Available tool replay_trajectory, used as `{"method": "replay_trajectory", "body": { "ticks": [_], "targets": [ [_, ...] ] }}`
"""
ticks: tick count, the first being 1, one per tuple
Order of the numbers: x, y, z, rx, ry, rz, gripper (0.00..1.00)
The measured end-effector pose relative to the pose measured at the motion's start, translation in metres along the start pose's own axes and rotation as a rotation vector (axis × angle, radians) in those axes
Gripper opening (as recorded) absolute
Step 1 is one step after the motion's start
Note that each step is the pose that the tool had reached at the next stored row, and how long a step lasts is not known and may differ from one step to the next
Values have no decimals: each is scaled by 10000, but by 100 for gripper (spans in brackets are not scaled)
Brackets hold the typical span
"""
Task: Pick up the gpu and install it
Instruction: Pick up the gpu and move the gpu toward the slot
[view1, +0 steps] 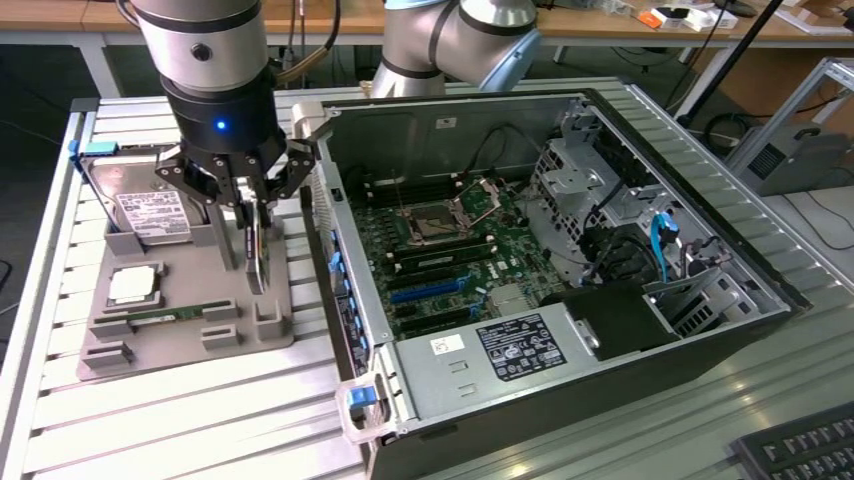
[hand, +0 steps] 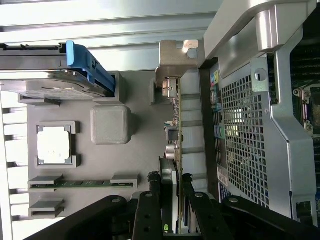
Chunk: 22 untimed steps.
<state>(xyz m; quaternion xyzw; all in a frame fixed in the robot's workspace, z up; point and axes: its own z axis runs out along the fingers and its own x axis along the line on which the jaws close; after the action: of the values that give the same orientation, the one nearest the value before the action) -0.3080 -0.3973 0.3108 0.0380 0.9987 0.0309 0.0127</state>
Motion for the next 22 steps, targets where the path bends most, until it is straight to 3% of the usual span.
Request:
{"method": "replay_trajectory", "body": {
  "ticks": [22],
  "targets": [
    [-1,2,-36,-1,0,0,27]
  ]
}}
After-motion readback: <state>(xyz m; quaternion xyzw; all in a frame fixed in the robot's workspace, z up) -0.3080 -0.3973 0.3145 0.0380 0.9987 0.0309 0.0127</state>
